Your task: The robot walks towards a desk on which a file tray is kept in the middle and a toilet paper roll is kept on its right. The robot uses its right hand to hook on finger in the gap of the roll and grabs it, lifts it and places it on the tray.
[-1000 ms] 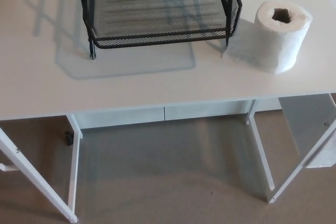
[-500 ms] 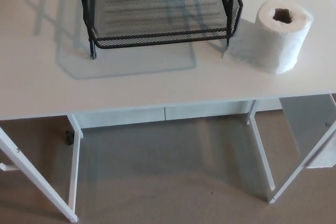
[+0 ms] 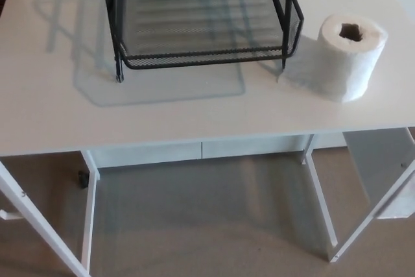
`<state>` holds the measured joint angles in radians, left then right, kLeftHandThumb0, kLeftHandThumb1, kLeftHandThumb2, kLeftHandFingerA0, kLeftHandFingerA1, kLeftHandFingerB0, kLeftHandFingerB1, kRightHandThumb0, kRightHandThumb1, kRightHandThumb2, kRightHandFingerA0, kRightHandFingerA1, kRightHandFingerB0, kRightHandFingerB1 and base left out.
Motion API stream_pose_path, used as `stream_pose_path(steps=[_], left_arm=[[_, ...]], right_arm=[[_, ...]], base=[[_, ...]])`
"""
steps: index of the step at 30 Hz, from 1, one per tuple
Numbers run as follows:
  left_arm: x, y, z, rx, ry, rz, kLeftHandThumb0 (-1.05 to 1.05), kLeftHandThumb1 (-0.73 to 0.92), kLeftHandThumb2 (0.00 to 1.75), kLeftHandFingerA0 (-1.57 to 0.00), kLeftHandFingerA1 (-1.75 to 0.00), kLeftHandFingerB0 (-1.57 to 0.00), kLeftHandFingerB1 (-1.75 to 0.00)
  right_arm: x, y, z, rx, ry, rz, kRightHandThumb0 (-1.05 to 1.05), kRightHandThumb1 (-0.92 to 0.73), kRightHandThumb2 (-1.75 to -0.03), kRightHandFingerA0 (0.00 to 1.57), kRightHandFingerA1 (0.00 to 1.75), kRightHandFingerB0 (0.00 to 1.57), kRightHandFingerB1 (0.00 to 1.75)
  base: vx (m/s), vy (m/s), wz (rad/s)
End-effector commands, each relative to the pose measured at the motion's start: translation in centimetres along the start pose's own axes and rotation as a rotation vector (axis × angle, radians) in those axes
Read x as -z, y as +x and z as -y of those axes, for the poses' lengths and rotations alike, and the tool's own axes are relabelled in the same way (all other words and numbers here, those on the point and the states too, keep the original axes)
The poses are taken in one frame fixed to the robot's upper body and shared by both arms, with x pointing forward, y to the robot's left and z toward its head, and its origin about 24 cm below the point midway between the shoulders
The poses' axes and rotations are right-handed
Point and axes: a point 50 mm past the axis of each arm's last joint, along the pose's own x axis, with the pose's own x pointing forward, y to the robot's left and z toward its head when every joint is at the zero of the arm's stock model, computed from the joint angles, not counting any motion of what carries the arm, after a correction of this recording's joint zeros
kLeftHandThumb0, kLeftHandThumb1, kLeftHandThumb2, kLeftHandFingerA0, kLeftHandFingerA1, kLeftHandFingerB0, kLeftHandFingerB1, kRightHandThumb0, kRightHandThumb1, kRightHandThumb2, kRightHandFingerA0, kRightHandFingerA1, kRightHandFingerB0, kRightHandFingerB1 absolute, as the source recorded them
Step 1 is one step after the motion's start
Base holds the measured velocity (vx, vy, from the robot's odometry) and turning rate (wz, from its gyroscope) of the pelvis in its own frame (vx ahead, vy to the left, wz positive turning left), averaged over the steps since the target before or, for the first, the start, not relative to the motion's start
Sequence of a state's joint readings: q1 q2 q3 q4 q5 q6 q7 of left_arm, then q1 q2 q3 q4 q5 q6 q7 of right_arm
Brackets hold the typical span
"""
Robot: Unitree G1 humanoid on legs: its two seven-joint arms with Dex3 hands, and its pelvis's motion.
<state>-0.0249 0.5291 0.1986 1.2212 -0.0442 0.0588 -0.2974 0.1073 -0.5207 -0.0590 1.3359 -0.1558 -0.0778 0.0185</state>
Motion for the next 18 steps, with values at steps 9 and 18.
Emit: stream_pose_path(steps=[9, 18], left_arm=[[-0.41, -0.16, -0.60, -0.012, 0.021, 0.017, -0.99, 0.69, 1.75, -0.47, -1.32, -0.30, -1.22], [-0.66, -0.16, -0.65, -0.013, 0.023, 0.021, -0.99, 0.69, 1.75, -0.47, -1.32, -0.30, -1.22]], right_arm=[[0.00, -0.02, 0.39, 0.017, 0.010, 0.005, -0.81, -0.92, -0.85, 0.34, 0.50, 0.21, 0.39], [-0.05, -0.01, 0.33, 0.016, 0.014, 0.006, -0.81, -0.92, -0.85, 0.34, 0.50, 0.21, 0.39]], base=[[0.11, -0.189, 0.11], [0.09, -0.095, 0.00]])
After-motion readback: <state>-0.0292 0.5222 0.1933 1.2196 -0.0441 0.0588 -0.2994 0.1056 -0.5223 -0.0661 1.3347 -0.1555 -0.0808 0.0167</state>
